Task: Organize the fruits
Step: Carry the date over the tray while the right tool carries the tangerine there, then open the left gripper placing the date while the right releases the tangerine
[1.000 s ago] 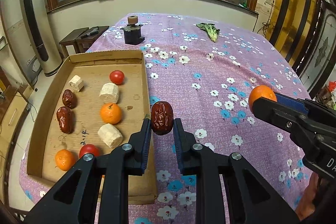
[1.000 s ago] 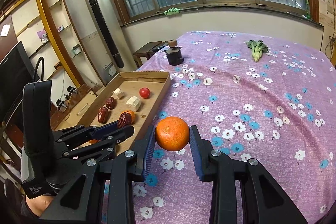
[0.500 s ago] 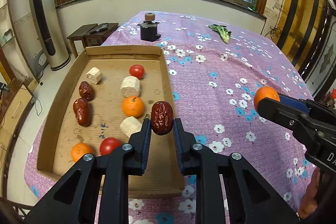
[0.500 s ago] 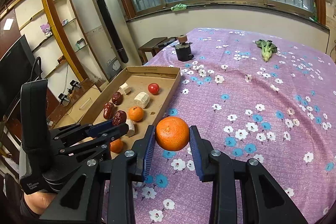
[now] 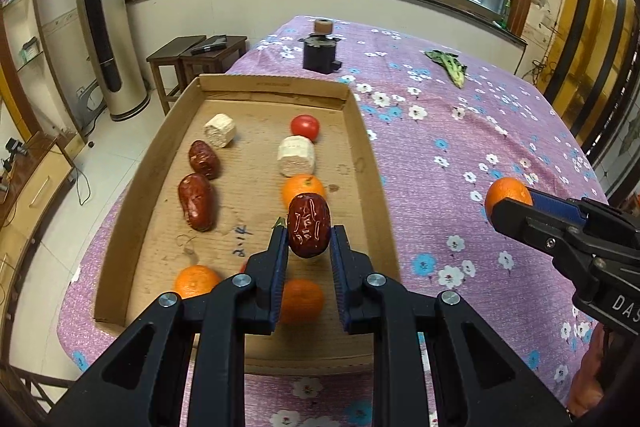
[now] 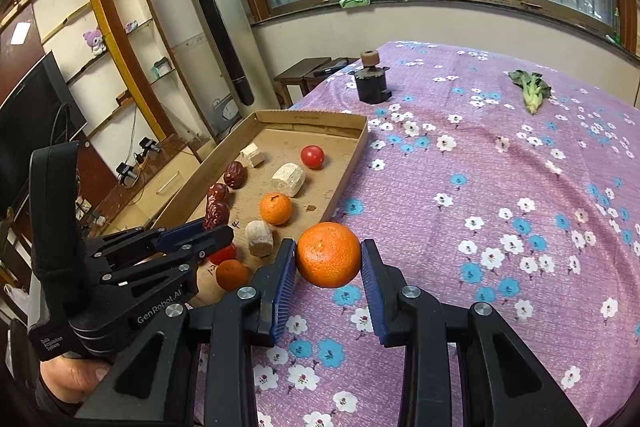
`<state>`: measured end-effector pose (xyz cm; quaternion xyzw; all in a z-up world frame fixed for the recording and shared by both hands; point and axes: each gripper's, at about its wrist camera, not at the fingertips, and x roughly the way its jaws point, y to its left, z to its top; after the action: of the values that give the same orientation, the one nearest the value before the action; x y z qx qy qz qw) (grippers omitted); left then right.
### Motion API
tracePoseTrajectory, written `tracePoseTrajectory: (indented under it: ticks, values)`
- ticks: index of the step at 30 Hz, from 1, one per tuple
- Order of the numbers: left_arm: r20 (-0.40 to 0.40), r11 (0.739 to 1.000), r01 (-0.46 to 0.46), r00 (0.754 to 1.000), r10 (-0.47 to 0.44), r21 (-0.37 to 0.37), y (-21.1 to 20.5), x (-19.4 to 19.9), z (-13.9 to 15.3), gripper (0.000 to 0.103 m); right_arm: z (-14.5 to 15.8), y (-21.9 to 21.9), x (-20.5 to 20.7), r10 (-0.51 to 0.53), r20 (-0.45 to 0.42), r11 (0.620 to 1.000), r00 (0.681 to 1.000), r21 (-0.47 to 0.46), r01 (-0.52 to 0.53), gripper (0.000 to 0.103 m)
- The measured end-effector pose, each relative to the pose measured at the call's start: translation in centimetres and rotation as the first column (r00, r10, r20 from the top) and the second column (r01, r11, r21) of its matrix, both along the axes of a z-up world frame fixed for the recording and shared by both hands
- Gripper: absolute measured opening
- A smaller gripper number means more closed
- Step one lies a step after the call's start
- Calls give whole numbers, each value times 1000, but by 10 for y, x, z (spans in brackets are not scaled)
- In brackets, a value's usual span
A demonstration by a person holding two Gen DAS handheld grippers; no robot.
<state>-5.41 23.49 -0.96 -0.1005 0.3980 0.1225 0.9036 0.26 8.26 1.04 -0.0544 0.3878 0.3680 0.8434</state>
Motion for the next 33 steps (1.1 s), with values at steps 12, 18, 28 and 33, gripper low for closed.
tracePoseTrajectory:
  ticks: [12,18,28,33]
  values:
    - [-8,989,-110,994,110,-102,76,-26,-10,19,-22,46,21,60,-66,998,996,-8,-60,33]
    - [-26,983,-127,992,125,-134,92,-26,-17,19,-31,80,31,99,-78,995,992,-18,-100,33]
    - [-77,984,-122,991,113,-127,93,-14,-31,19,-45,149,21,227,-92,971,970,-58,-233,33]
    - [-106,985,-122,988,110,-120,95,-13,-39,19,-62,172,17,247,-100,961,964,-105,-257,33]
